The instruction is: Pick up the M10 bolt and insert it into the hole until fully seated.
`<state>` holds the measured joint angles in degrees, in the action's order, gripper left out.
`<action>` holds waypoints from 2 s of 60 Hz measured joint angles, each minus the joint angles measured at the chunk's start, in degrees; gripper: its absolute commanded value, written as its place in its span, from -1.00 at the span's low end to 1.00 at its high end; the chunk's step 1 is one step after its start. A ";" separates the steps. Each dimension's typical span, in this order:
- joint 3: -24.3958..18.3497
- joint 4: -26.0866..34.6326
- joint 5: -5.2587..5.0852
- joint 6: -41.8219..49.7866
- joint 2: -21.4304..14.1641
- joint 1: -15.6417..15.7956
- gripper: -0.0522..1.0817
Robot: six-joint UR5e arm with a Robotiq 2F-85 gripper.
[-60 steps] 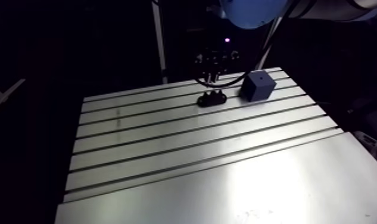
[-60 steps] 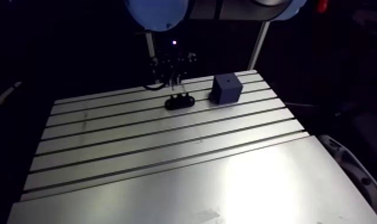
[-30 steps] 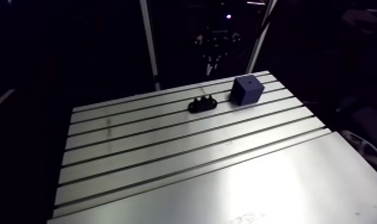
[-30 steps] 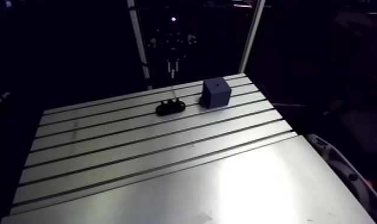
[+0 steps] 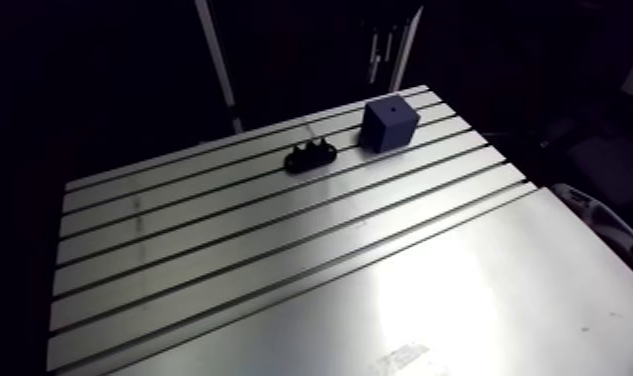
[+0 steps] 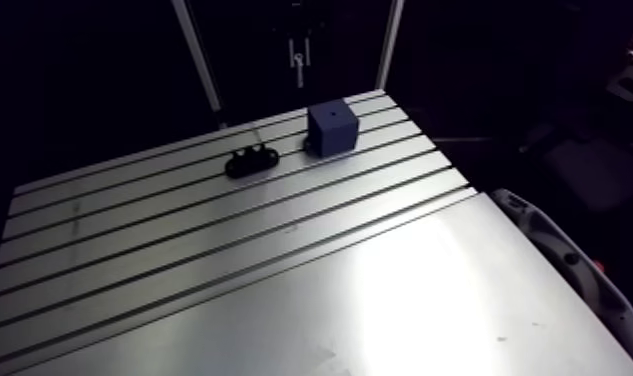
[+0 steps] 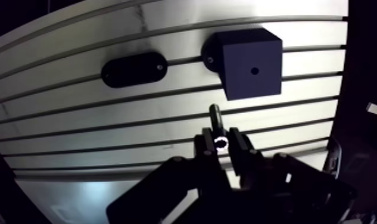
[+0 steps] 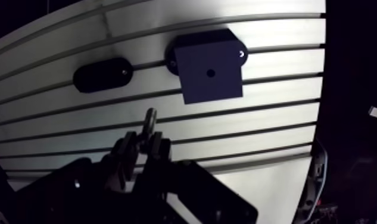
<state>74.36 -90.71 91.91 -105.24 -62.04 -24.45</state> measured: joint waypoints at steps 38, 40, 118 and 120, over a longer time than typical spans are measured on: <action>-7.84 7.99 4.30 -1.25 6.33 -2.36 0.92; -8.05 8.02 4.31 -1.27 6.64 -2.38 0.92; -11.26 8.70 4.28 -0.91 11.09 -2.44 0.92; -11.22 8.67 4.26 -0.85 11.12 -2.44 0.92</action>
<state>63.14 -82.04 96.18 -106.09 -50.92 -26.89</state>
